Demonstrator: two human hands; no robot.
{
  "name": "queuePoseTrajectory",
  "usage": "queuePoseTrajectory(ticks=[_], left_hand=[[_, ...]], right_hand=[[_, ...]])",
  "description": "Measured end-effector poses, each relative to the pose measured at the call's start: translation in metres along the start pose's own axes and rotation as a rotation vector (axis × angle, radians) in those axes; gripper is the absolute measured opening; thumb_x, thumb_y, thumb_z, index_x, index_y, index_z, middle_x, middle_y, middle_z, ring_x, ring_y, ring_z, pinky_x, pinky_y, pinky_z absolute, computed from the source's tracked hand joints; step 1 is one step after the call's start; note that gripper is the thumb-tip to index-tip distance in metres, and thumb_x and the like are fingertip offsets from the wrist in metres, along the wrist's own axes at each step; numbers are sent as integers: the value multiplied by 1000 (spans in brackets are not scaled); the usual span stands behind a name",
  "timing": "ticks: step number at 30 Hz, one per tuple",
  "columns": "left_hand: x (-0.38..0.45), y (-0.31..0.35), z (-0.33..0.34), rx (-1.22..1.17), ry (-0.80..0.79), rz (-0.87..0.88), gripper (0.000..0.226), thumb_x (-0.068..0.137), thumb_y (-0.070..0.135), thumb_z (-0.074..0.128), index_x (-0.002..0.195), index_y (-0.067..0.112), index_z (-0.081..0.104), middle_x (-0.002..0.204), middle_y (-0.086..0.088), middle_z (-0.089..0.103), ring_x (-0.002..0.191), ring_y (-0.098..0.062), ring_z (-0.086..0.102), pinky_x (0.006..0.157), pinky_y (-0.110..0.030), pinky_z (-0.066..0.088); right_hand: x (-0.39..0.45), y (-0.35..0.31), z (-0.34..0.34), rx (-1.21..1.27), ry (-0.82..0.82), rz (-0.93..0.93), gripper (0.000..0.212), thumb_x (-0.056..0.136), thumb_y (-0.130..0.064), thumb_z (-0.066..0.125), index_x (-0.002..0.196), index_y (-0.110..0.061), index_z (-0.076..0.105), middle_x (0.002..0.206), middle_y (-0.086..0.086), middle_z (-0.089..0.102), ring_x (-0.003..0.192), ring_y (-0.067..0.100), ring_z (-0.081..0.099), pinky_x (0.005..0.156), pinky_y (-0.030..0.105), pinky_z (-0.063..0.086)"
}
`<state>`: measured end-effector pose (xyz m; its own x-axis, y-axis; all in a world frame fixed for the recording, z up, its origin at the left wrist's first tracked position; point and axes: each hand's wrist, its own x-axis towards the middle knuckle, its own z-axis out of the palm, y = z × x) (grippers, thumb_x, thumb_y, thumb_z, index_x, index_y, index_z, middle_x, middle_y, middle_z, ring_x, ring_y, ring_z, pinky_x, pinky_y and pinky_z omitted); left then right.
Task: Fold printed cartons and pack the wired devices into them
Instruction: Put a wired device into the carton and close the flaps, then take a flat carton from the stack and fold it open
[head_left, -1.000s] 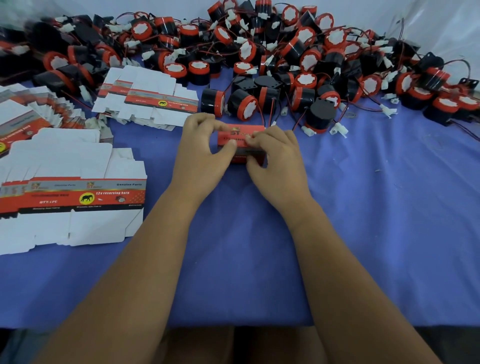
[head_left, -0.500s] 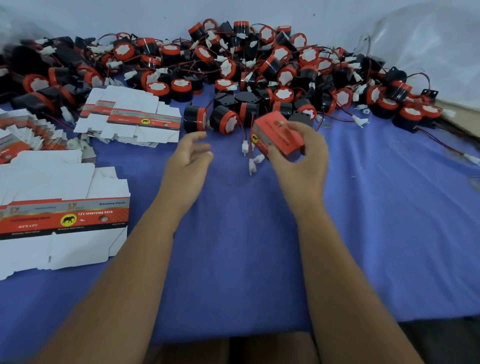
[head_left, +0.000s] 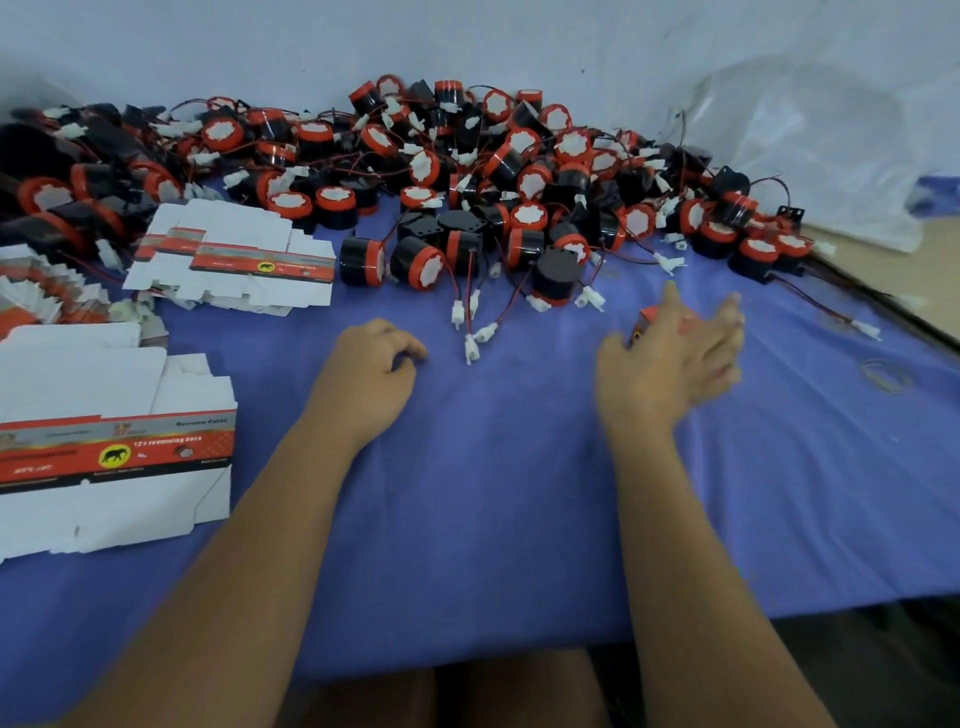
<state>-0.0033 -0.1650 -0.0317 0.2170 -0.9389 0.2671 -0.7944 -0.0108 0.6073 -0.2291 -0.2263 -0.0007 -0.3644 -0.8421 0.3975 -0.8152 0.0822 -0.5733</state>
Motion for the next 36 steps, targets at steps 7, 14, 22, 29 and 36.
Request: queuePoseTrajectory(ticks=[7, 14, 22, 29, 36], left_hand=[[-17, 13, -18, 131, 313, -209, 37, 88, 0, 46, 107, 17, 74, 119, -6, 66, 112, -28, 55, 89, -41, 45], [-18, -7, -56, 228, 208, -364, 41, 90, 10, 49, 130, 16, 58, 136, -14, 48, 135, -32, 29, 110, -39, 29], [24, -9, -36, 292, 213, -438, 68, 88, 10, 51, 151, 13, 24, 165, -17, -3, 151, -35, -15, 120, -53, -6], [23, -81, -57, 516, 258, -336, 71, 93, 45, 57, 154, 27, 24, 166, -11, 1, 152, -31, -13, 118, -58, -7], [31, -115, -87, 506, 114, -122, 48, 100, 35, 52, 147, 33, 44, 155, -1, 38, 149, -24, 18, 121, -54, 1]], right_hand=[[-83, -85, 43, 137, -503, -648, 59, 97, -20, 47, 152, -19, 26, 156, 5, 26, 142, 26, 21, 112, 39, 12], [-100, -110, 67, -17, -734, -938, 49, 101, -39, 40, 147, -23, 37, 149, 1, 40, 137, 23, 34, 108, 37, 23], [-42, -78, 76, -157, -699, -729, 50, 103, -44, 34, 150, -27, 33, 160, -2, 25, 147, 19, 22, 116, 42, 15], [-43, -71, 77, -120, -668, -732, 50, 104, -41, 33, 151, -25, 32, 162, -2, 22, 149, 17, 15, 118, 41, 10], [-47, -75, 78, -103, -601, -783, 45, 103, -34, 37, 145, -18, 42, 153, 0, 38, 141, 21, 31, 113, 38, 19]])
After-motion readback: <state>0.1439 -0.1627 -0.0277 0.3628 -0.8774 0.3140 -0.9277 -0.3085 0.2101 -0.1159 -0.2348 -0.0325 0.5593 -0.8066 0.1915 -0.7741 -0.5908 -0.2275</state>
